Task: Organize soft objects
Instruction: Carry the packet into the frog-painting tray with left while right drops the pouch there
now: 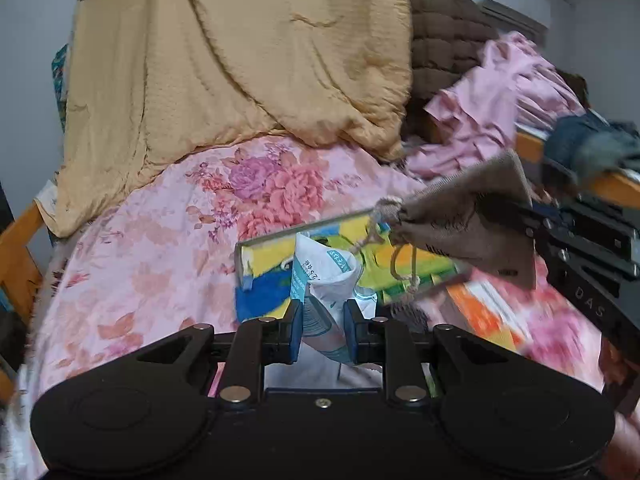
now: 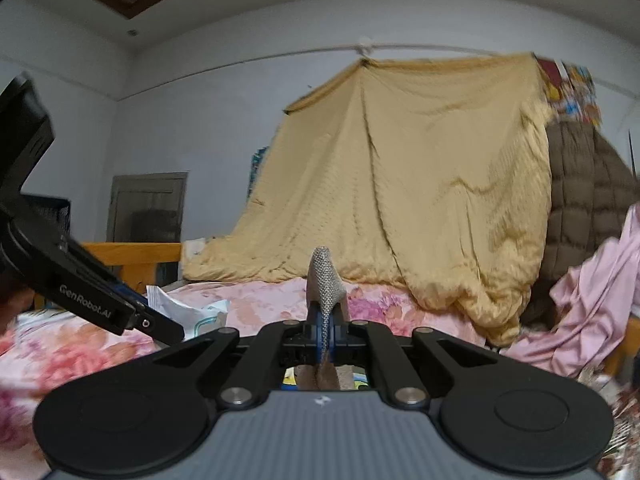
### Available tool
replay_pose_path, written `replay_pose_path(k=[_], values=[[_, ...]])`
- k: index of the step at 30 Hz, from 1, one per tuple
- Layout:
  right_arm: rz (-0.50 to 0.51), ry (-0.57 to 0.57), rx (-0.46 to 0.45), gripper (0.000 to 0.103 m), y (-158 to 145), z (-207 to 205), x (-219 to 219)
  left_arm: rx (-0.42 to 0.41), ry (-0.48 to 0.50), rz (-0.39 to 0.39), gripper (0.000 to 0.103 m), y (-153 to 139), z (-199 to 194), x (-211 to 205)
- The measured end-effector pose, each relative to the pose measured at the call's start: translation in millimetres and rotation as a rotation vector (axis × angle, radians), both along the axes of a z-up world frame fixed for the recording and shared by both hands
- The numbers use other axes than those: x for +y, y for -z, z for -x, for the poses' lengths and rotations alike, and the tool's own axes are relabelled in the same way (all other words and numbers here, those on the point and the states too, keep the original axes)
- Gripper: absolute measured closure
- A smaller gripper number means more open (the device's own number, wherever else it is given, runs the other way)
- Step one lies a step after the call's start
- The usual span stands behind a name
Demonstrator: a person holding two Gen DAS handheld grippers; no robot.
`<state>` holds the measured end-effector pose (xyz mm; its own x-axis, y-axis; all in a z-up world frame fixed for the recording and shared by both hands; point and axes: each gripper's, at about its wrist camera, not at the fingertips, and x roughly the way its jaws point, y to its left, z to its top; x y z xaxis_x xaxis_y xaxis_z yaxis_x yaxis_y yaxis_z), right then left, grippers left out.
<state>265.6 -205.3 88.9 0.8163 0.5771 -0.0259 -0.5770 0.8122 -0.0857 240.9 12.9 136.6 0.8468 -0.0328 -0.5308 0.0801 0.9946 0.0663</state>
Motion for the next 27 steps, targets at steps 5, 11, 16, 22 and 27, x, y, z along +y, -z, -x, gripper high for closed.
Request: replay_pose_path(k=[5, 11, 16, 22, 27], values=[[-0.032, 0.035, 0.083, 0.100, 27.4, -59.6, -17.2, -0.050, -0.077, 0.093, 0.080, 16.8, -66.3, -2.7], [-0.142, 0.108, 0.186, 0.100, 55.7, -105.8, -45.5, -0.041, -0.154, 0.163, 0.080, 42.9, -131.9, -16.6], [-0.202, 0.137, 0.231, 0.100, 70.8, -130.9, -57.2, 0.024, -0.153, 0.167, 0.080, 66.0, -169.9, -30.0], [-0.208, 0.127, 0.328, 0.100, 87.1, -155.9, -55.5, 0.136, -0.178, 0.230, 0.080, 99.9, -208.4, -35.3], [-0.208, 0.092, 0.410, 0.099, 98.9, -166.2, -51.1, 0.201, -0.207, 0.245, 0.080, 117.7, -223.7, -34.1]])
